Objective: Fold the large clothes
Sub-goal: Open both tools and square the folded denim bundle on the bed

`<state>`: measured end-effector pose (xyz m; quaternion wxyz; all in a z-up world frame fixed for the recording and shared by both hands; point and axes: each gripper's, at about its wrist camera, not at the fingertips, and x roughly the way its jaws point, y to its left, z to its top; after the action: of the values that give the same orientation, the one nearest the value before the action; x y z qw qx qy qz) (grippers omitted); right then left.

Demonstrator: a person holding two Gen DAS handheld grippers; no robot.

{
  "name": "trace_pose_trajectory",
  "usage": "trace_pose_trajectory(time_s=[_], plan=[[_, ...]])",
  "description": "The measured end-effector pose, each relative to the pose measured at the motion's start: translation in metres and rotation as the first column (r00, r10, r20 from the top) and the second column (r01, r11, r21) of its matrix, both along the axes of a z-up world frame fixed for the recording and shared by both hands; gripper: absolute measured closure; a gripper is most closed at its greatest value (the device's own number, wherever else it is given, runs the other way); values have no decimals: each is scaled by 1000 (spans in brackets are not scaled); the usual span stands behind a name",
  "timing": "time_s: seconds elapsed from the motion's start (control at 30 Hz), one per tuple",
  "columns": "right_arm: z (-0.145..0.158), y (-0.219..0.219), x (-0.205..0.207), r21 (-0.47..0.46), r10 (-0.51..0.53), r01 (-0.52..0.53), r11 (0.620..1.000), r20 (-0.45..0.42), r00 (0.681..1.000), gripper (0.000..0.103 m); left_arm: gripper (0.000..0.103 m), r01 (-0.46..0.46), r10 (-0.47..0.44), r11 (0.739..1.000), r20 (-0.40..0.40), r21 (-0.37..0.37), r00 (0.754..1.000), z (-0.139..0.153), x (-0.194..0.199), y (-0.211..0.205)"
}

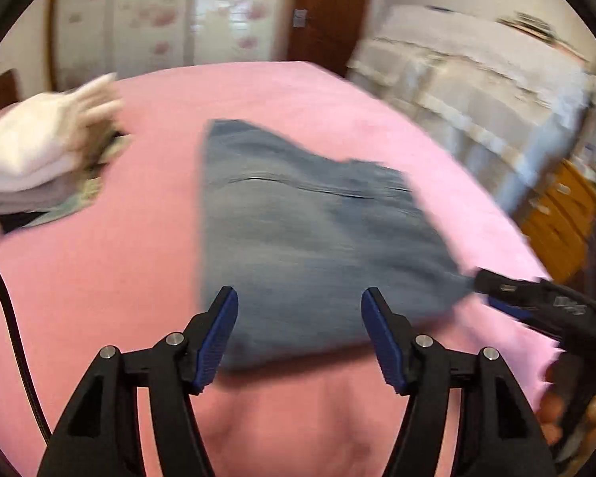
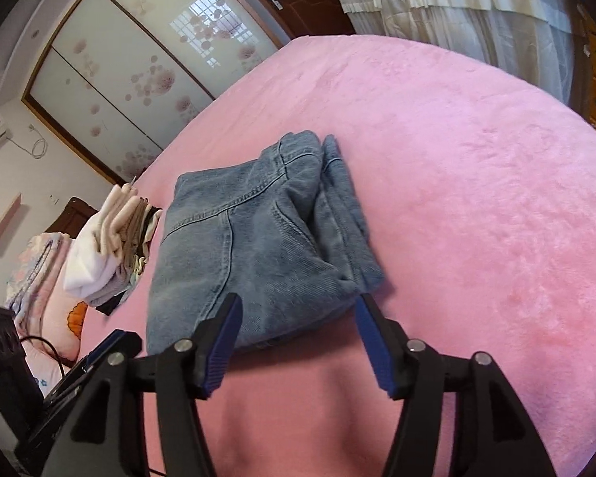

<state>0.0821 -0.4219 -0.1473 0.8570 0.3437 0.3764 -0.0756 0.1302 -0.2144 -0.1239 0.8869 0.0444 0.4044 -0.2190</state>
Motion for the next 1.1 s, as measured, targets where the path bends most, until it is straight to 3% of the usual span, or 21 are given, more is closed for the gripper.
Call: trace_pose_trajectory(time_s=[0.1,0.27,0.4,0.57,0.6,0.7,0.73,0.83,0.9,0.93,1.03,1.1], plan=[[-7,-4,13,7,-23,23,1000,-51,998,41,40,-80,80,997,-52,-4,995,-14,26,24],[-17,-5,21,8,-33,34,999,-109,994,41,40,-98,93,995,-128,-33,987,-35,46,32],[-18,-4,20,-1,-31,31,1000,-118,993,41,40,-82,77,996,-114,-35,990,-44,49,22],[-31,-7,28,58,-13,21,998,-132,991,42,40,-72,69,997,-112,-23,991,-52,51,10],[-32,-7,29,59,-13,20,998,-129,992,44,40,-72,70,997,-108,-18,992,-51,50,9],[-19,-3,30,-9,2,-3,1000,-100,995,67,40,-76,74,997,-104,-14,992,-50,50,8],[-9,0,30,-44,15,-18,999,-68,998,80,40,-78,76,997,-104,-16,992,-49,50,7],[26,8,24,-163,38,-31,986,36,999,84,40,-72,68,997,-92,-32,993,-47,47,4],[33,11,24,-241,36,-23,970,51,998,85,39,-63,60,997,-80,-45,995,-48,46,1],[26,9,26,-262,23,-16,965,26,999,86,38,-60,57,998,-70,-34,996,-50,44,-3],[-23,-6,31,-182,-23,6,983,-89,996,86,35,-35,35,997,3,65,999,-58,36,-19],[-39,-4,26,-180,-37,17,984,-106,994,85,35,-16,10,992,43,128,999,-60,29,-28]])
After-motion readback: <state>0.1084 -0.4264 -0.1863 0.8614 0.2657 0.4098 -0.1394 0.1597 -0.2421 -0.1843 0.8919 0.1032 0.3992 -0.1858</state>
